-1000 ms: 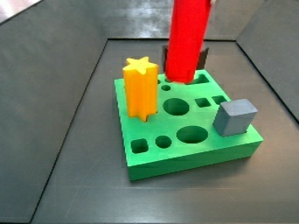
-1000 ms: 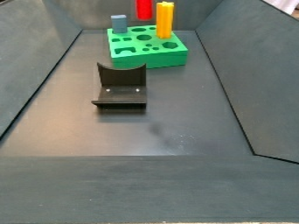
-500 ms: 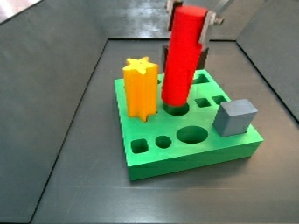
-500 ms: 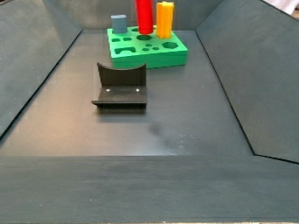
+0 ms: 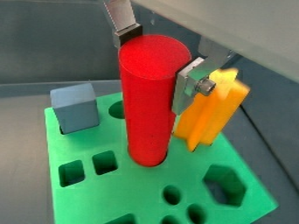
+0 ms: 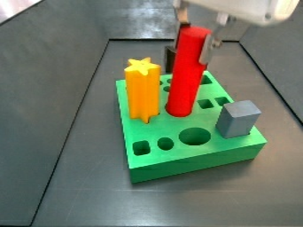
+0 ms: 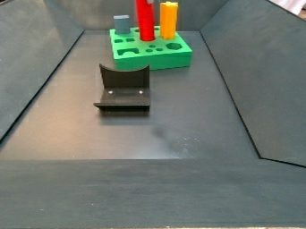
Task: Pick up the round object. Move up. Place the round object on the fixture. Regrasp the round object. Move to above the board. Insert the round object.
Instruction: Insert the round object.
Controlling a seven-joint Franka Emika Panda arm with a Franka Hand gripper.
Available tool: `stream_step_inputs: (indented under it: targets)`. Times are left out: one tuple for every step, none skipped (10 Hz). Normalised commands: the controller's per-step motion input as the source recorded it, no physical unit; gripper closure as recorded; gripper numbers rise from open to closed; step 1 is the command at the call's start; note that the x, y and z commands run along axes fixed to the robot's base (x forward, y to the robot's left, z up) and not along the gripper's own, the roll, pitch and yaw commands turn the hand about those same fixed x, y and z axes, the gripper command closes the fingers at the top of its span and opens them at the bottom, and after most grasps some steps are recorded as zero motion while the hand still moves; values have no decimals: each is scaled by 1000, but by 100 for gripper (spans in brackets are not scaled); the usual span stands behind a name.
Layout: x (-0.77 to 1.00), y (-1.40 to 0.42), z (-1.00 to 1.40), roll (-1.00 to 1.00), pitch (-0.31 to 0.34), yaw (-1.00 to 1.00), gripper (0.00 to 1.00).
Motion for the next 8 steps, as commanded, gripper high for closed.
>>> stream_step_inputs:
  targets:
    - [237,34,-366,-97,0,-446,100]
    - [103,0,-443,-81,0,-423,100]
    - [9,0,-414,-63,0,-397,100]
    - [0,0,-283,-27,0,-280,100]
    - [0,0,-123,0,-26,0,100]
    - [-509,-134,-80,37,-83,-14,100]
    - [-574,-109,-49,39,-93,-46,100]
    - [-317,-31,-111,0,-123,-66,100]
